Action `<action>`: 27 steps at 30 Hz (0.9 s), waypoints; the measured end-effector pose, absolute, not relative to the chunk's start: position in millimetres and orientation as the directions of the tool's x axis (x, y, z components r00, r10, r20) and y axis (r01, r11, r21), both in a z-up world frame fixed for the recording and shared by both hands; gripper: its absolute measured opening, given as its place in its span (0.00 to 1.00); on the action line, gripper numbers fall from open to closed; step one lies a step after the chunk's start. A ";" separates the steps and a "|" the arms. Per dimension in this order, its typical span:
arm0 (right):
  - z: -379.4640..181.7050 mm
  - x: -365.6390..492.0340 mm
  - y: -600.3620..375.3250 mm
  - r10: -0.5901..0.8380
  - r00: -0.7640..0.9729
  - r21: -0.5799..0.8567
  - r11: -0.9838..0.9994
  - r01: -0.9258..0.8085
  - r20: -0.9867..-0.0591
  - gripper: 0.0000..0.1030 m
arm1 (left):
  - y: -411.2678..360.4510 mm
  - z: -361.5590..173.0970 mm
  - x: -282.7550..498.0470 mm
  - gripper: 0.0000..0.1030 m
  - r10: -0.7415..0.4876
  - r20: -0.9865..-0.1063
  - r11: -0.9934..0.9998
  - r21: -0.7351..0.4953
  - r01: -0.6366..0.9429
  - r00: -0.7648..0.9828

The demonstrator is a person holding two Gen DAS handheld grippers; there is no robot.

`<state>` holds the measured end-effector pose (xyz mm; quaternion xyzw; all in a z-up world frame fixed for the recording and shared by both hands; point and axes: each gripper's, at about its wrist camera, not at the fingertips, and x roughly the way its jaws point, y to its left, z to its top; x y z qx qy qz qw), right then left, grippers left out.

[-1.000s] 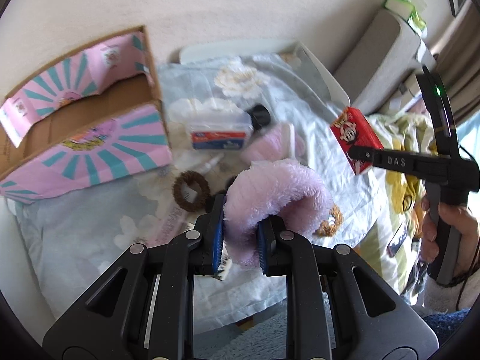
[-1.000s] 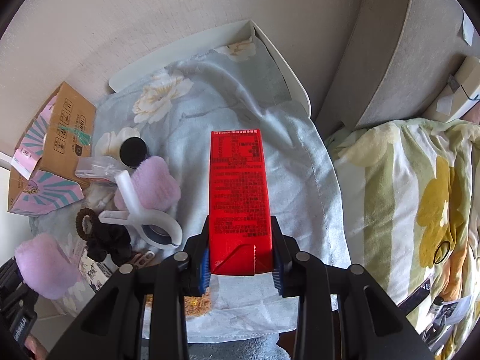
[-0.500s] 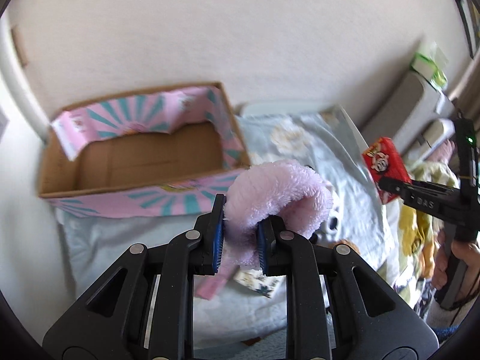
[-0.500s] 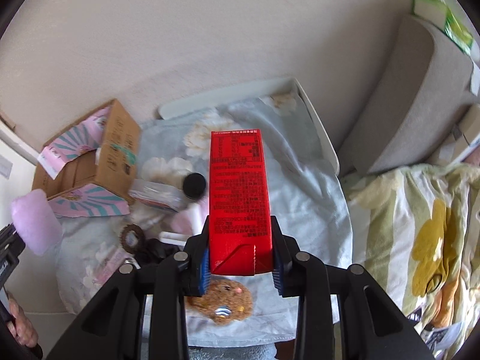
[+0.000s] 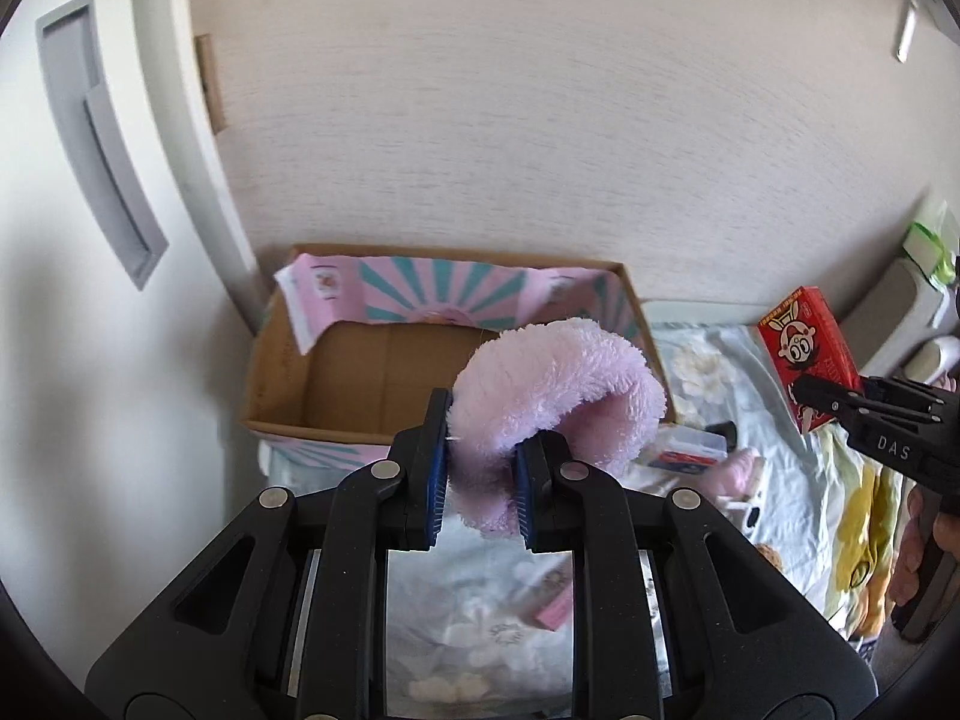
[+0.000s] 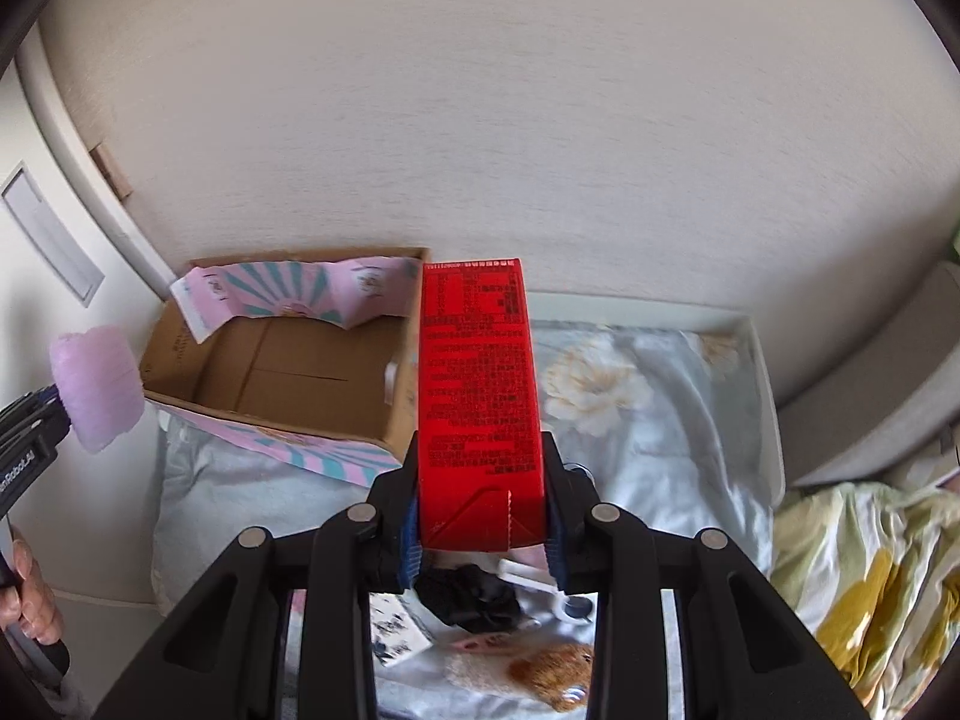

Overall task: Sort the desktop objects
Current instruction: 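Carry the pink scrunchie and red snack box over the cardboard box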

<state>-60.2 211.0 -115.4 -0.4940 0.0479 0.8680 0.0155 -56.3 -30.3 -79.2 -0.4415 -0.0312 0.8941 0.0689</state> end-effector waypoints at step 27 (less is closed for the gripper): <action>-211.2 -182.9 113.8 -0.111 -0.335 0.101 -0.994 0.046 -0.936 0.29 | -52.8 -182.8 -195.4 0.16 0.018 -0.911 -0.995 0.026 -0.100 -0.413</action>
